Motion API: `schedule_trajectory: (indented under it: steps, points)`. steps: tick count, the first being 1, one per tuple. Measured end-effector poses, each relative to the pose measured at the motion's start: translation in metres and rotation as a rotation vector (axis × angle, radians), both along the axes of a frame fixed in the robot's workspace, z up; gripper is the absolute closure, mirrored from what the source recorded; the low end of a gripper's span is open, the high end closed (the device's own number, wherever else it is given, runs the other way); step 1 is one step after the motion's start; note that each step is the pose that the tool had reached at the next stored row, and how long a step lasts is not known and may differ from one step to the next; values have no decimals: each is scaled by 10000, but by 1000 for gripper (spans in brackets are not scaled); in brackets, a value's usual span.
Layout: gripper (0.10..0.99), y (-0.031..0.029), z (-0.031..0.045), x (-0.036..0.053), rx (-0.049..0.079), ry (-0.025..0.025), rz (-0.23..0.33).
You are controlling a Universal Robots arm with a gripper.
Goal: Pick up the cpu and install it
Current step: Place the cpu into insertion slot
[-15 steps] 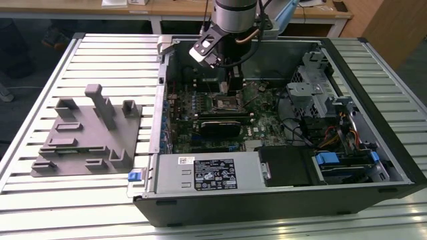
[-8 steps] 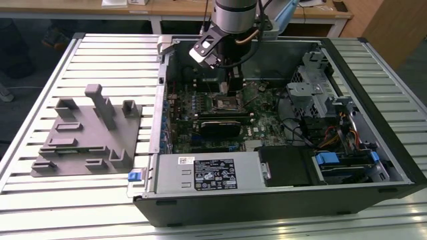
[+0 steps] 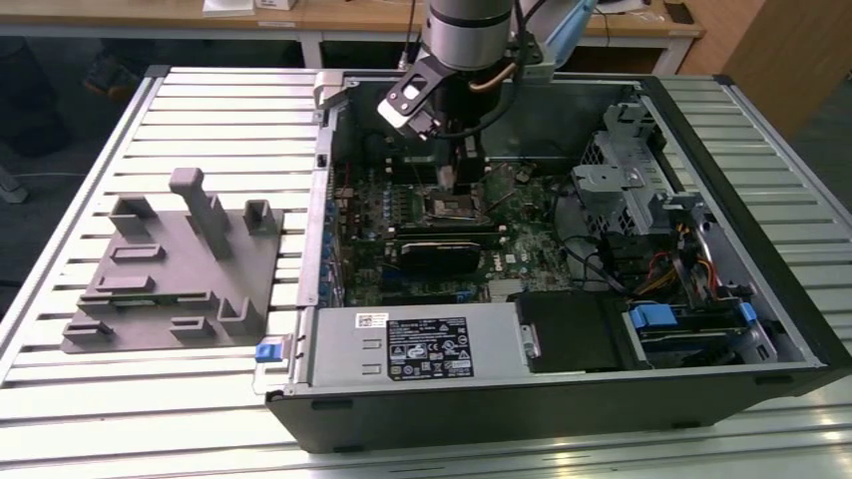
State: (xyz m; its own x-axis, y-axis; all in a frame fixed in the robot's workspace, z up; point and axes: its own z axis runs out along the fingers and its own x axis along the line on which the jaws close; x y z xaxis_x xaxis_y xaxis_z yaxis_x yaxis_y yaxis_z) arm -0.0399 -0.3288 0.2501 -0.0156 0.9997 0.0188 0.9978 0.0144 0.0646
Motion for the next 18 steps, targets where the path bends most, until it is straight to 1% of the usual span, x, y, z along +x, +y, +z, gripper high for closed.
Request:
schedule_trajectory:
  steps: [7, 14, 18]
  points:
    - [549, 0, -87, 0, -2, 1, -9]
    - [549, 8, -211, -1, -1, 0, -13]
    - [549, 21, -242, 1, -1, 1, -9]
